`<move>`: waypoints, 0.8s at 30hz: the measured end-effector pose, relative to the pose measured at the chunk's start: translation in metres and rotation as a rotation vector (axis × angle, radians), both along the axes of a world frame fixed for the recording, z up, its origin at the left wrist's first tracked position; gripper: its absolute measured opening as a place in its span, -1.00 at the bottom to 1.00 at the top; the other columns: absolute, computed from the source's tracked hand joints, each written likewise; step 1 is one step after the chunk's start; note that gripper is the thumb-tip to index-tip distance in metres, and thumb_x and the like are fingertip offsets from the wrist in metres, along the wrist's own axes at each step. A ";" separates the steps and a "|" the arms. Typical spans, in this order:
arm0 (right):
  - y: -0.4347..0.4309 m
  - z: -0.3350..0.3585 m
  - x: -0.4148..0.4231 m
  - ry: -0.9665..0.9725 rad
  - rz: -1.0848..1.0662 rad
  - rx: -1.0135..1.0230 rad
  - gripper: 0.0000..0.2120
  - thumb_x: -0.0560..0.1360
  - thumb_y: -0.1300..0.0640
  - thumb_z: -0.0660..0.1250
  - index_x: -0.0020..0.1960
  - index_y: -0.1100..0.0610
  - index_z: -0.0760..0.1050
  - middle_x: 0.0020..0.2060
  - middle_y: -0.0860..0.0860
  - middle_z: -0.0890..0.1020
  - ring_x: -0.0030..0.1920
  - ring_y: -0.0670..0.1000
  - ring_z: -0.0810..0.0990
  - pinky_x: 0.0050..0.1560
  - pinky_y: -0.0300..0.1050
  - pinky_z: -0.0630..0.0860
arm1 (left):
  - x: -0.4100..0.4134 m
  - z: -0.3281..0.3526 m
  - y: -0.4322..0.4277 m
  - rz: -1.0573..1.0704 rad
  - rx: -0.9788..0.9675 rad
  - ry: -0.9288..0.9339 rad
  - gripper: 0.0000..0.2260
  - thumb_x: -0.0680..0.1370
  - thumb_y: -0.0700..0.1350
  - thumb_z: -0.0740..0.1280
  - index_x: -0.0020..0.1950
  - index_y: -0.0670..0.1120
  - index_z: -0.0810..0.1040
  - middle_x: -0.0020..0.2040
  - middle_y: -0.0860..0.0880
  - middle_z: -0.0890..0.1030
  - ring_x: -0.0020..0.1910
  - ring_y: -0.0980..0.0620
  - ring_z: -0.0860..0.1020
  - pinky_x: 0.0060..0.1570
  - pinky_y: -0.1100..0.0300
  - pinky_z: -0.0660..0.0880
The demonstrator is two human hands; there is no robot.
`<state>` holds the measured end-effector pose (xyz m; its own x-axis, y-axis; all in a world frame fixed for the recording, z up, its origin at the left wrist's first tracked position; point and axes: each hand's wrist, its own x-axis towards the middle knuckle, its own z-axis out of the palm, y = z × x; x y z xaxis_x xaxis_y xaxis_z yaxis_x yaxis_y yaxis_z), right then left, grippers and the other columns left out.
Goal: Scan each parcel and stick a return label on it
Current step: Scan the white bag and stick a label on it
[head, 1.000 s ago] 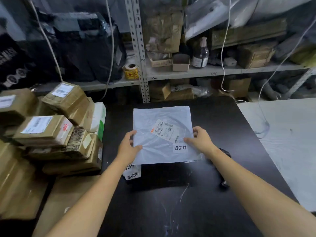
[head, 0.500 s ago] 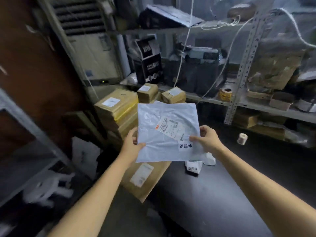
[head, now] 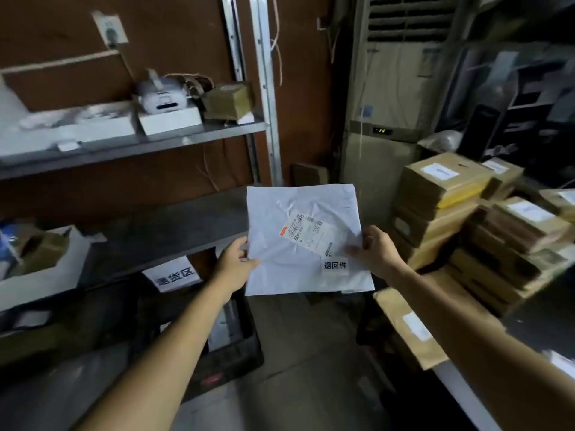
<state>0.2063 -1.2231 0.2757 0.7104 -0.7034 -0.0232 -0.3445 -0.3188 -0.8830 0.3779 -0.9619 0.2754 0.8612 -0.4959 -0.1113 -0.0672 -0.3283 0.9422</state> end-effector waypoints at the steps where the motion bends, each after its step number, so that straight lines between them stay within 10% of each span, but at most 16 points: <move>1: 0.018 -0.005 0.024 0.009 0.022 -0.002 -0.64 0.31 0.06 0.61 -0.05 0.05 0.47 -0.10 0.05 0.64 -0.10 0.14 0.66 -0.15 0.16 0.65 | 0.017 -0.003 0.022 0.026 -0.006 0.016 -0.48 0.51 -0.37 0.38 0.44 -0.15 0.37 0.22 -0.11 0.55 0.01 0.04 0.56 -0.06 0.29 0.53; 14: 0.183 -0.062 0.255 0.100 0.265 -0.061 -0.59 0.37 0.05 0.58 0.11 0.08 0.48 -0.13 -0.08 0.60 -0.22 -0.12 0.58 -0.39 -0.39 0.48 | 0.180 -0.056 0.223 0.287 0.090 0.069 -0.54 0.48 -0.34 0.41 0.35 -0.08 0.45 0.12 -0.11 0.60 -0.04 0.00 0.60 -0.07 0.14 0.55; 17: 0.196 -0.083 0.290 0.150 0.306 -0.059 -0.56 0.38 0.04 0.57 0.16 0.10 0.47 -0.15 -0.08 0.59 -0.20 -0.09 0.59 -0.28 -0.23 0.57 | 0.204 -0.073 0.237 0.329 0.106 0.094 -0.53 0.49 -0.34 0.40 0.37 -0.09 0.43 -0.01 0.00 0.60 -0.16 0.13 0.57 -0.25 0.27 0.51; 24: 0.201 -0.142 0.372 0.237 0.394 0.000 -0.52 0.41 0.06 0.55 0.22 0.15 0.44 -0.01 0.04 0.64 -0.12 0.00 0.63 -0.13 -0.15 0.60 | 0.265 -0.121 0.241 0.403 0.213 0.157 -0.50 0.48 -0.29 0.43 0.39 -0.09 0.41 -0.03 -0.02 0.56 -0.06 -0.02 0.58 0.01 0.08 0.54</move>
